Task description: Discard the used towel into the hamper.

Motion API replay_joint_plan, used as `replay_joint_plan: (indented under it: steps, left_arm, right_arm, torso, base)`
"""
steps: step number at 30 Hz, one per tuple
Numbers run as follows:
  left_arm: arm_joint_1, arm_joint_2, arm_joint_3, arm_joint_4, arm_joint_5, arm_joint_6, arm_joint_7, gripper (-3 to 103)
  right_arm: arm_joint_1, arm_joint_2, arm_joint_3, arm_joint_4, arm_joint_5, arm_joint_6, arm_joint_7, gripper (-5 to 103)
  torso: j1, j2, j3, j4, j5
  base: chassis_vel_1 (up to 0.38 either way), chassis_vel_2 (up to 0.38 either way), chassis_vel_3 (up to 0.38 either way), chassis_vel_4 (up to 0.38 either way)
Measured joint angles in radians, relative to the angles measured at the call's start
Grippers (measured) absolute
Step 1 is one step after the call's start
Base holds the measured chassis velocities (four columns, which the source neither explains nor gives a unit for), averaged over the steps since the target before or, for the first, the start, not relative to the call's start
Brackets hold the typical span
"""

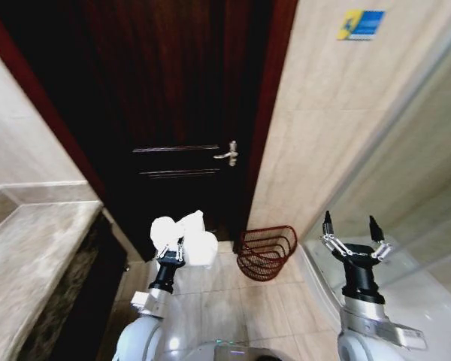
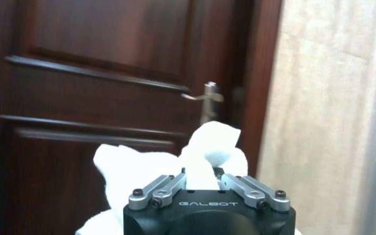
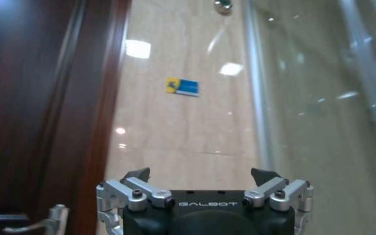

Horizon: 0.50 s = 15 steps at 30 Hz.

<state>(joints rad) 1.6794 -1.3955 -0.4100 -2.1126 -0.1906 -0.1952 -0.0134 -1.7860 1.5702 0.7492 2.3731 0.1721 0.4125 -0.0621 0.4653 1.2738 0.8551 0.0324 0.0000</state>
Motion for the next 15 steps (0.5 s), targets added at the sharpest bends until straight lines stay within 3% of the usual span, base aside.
replay_joint_plan:
  steps: [15]
  left_arm:
    - [-0.22, -0.016, 0.093, 0.206, -0.048, -0.016, 0.003, 11]
  right_arm:
    - [-0.023, -0.029, 0.006, -0.024, 0.0, 0.012, 0.024, 100]
  torso:
    - [0.0, 0.0, 0.0, -0.0003, 0.0]
  base:
    - [-0.125, -0.121, -0.115, -0.123]
